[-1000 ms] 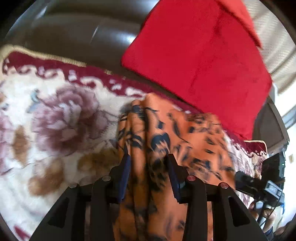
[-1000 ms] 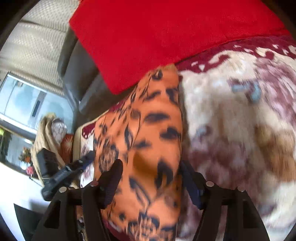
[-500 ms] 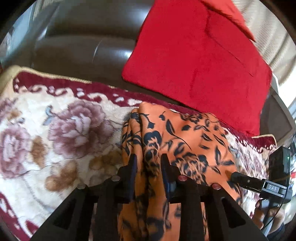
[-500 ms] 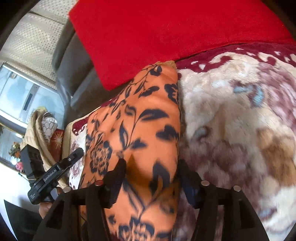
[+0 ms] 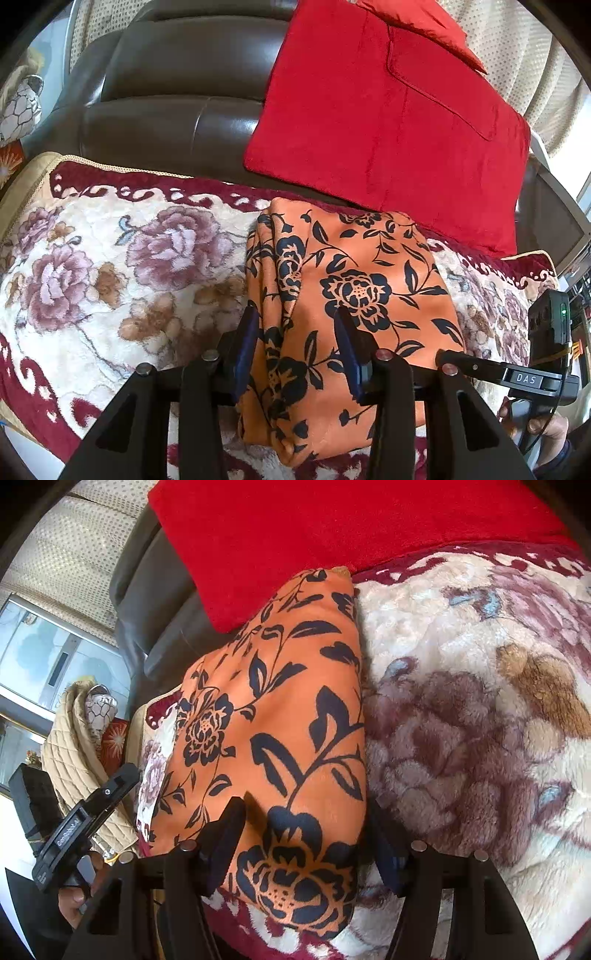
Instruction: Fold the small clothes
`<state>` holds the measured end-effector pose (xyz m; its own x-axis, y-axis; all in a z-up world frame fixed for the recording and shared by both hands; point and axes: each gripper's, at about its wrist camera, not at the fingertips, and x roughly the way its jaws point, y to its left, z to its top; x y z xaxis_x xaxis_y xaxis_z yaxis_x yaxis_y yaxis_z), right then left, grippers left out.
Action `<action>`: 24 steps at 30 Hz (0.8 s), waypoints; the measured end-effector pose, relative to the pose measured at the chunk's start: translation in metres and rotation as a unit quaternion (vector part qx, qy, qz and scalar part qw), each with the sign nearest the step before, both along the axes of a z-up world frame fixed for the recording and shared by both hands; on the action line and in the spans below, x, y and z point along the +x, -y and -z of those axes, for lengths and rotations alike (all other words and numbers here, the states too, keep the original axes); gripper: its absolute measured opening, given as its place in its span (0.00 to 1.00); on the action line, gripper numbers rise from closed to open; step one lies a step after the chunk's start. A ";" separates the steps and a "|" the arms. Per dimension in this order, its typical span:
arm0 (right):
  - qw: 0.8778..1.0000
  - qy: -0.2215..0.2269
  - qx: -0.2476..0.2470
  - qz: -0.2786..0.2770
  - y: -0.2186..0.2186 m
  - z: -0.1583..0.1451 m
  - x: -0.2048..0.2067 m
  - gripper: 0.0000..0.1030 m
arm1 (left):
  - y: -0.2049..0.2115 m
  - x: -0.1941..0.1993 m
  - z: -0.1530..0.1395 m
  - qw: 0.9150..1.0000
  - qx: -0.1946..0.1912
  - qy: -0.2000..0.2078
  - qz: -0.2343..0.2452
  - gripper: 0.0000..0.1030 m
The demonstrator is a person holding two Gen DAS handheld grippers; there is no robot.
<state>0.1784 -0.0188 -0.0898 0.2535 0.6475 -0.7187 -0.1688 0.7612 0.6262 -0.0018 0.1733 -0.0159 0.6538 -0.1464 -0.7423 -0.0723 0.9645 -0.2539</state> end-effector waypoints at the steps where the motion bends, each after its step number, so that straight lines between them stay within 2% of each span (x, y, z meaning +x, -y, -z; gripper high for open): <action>1: 1.000 0.001 0.001 0.002 0.002 -0.001 -0.001 0.66 | 0.001 0.000 -0.001 1.000 -0.001 0.001 -0.001 0.46; 3: 1.000 0.003 0.002 0.006 0.002 -0.002 0.000 0.66 | 0.001 -0.001 0.000 1.000 -0.006 0.000 -0.001 0.56; 5: 1.000 0.006 -0.002 0.012 0.005 -0.004 0.004 0.66 | 0.001 0.000 0.006 1.000 -0.014 -0.002 0.003 0.59; 7: 1.000 0.009 -0.014 0.016 0.004 -0.005 0.007 0.66 | 0.002 0.003 0.024 1.000 -0.013 -0.022 0.007 0.59; 9: 0.999 0.013 -0.027 0.013 0.002 -0.008 0.008 0.66 | 0.004 0.010 0.055 0.998 -0.003 -0.068 0.009 0.50; 10: 0.999 0.018 -0.041 0.008 -0.003 -0.008 0.008 0.66 | 0.003 0.009 0.062 0.998 -0.009 -0.069 0.008 0.51; 11: 0.998 0.022 -0.053 0.004 -0.006 -0.009 0.007 0.66 | 0.002 0.006 0.064 0.998 -0.013 -0.055 0.005 0.51; 16: 0.994 0.043 -0.096 -0.011 -0.021 -0.013 0.004 0.66 | 0.005 0.006 0.062 0.998 -0.001 -0.058 0.005 0.51; 24: 0.992 0.055 -0.115 -0.019 -0.028 -0.014 0.001 0.66 | 0.007 0.005 0.062 0.998 0.002 -0.057 0.007 0.51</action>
